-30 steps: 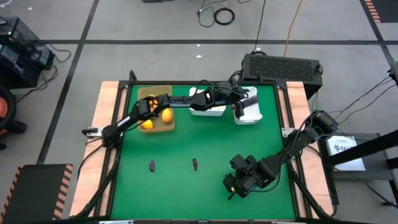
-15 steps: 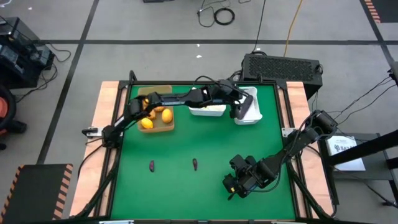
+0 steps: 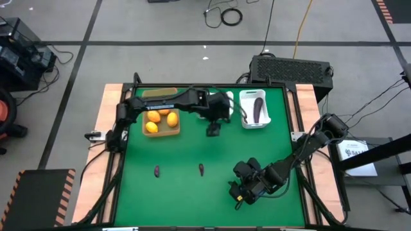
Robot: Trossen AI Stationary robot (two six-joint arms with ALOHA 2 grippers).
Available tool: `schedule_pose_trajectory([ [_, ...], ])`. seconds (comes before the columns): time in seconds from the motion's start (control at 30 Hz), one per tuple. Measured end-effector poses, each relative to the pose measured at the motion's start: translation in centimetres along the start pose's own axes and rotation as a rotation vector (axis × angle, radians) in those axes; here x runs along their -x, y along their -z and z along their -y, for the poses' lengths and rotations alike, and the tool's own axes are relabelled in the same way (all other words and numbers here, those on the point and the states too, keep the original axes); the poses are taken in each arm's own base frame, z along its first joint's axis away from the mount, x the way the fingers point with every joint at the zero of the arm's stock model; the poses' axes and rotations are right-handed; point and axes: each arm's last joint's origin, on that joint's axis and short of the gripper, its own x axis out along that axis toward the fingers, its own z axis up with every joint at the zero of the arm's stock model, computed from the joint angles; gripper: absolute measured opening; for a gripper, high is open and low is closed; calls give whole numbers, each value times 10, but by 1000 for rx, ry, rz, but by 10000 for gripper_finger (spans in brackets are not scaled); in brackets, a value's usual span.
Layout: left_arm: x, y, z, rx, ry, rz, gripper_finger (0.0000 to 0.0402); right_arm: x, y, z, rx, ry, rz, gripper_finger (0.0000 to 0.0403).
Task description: Sort produce into baskets
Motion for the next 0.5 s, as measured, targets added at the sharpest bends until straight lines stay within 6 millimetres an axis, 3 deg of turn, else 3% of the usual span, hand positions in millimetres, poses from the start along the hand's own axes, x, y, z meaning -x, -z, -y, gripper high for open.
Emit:
schedule_pose_trajectory([
  [0.17,12,17,29,61,66,-216,274,0,-4,-3,108,-8,91,281],
  [0.3,12,32,63,34,108,-399,274,0,-5,-6,169,-22,120,281],
  [0.43,14,46,105,-17,149,-430,274,0,1,-8,185,-30,118,281],
  [0.5,27,56,126,-36,174,-412,274,-1,9,-10,196,-31,109,281],
])
